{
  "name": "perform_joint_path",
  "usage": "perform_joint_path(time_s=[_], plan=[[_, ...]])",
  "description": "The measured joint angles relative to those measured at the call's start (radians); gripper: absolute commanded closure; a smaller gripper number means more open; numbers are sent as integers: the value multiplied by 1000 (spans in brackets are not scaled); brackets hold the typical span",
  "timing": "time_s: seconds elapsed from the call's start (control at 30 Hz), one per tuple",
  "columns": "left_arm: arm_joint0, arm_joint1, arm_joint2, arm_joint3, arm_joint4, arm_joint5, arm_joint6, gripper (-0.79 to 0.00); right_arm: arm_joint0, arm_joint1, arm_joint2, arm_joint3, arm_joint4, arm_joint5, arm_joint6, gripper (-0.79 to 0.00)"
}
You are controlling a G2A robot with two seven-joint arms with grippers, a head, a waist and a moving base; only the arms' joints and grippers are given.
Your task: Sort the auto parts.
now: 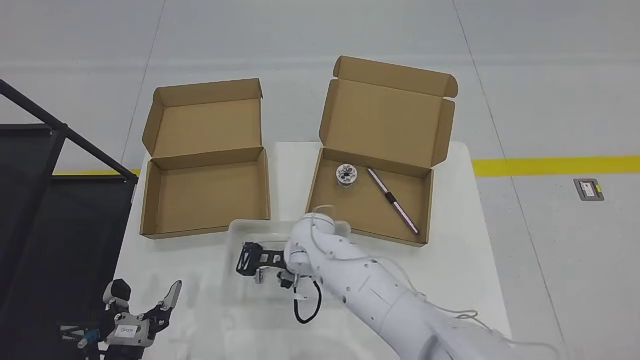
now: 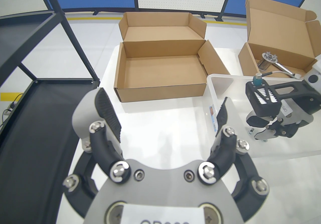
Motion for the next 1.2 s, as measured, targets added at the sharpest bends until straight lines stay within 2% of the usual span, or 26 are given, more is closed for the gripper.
perform_joint_path(time_s=[0.17,0.5,0.7,0.8,0.93,1.2], plan=[[0,0,0,0,0,0,0,-785,5,-16,-12,23,-22,-4,-10,-197],[0,0,0,0,0,0,0,-785,21,-47,-18,86,-37,-22,-40,-206],[0,0,0,0,0,0,0,-785,21,-64,-25,118,-55,-21,-68,-182],[0,0,0,0,0,0,0,-785,21,-73,-28,138,-59,-25,-73,-151],[0,0,0,0,0,0,0,-785,26,-84,-27,160,-60,-26,-85,0],[0,0,0,0,0,0,0,-785,67,-89,-1,199,-42,-47,-130,0]])
